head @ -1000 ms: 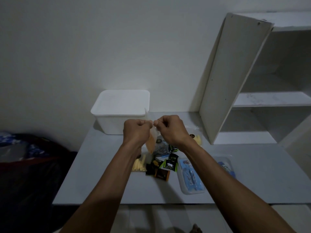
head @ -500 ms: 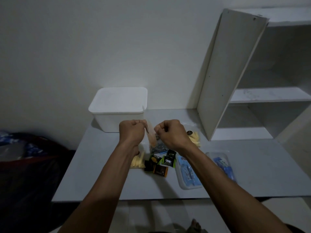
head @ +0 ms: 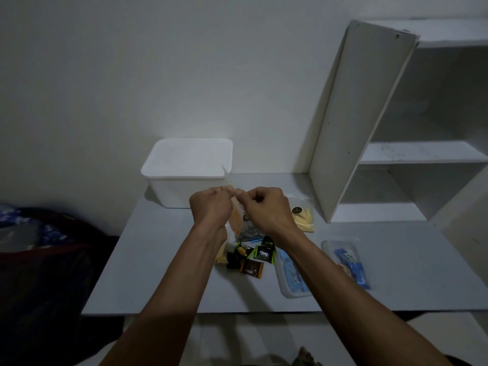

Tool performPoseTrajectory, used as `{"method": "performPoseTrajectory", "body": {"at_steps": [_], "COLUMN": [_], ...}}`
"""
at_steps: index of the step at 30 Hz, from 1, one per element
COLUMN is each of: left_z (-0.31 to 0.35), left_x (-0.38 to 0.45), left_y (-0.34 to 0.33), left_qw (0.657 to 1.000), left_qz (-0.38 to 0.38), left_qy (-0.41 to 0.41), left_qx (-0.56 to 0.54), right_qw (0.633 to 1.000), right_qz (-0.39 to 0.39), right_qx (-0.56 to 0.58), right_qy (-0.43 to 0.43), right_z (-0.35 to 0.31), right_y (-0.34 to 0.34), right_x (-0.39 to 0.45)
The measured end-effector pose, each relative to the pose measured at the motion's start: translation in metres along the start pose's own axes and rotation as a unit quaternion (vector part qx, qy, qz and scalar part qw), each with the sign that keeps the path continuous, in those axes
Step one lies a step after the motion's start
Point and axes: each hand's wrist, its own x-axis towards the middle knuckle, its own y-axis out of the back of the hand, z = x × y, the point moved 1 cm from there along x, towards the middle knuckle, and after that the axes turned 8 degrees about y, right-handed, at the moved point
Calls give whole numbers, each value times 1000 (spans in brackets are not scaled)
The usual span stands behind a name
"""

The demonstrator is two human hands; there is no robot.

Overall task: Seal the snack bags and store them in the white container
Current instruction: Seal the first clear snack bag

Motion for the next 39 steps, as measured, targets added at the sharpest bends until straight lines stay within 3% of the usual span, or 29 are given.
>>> {"method": "performPoseTrajectory", "body": {"at_steps": [9,14,17,19,21,28,33,39], "left_z": [-1,4,16,21,24,21,14,-9], "left_x": [-2,14,26,28,26,29,38,71], "left_y": [-7,1,6,6,4,-8,-25,-59], "left_qw": [1000,992,967,960,962,981,980,980], "left_qz": [-15,-8,-112,-178,-197,-176,-152,-129], "left_qy": [-3,-114,-178,-170,-159,-79,-122,-117], "left_qx": [9,56,142,135,101,20,47,96], "right_qw": [995,977,955,945,945,992,993,992], "right_qz": [-12,-101,-182,-210,-219,-91,60,91], "right_qx": [-90,-159,-190,-207,-198,2,65,82], "right_qy": [42,103,137,141,138,85,76,44], "right_z": [-1,-17,-32,-38,-40,0,26,63], "right_y": [10,47,77,92,103,100,84,82], "right_x": [9,20,29,36,40,35,40,73]}}
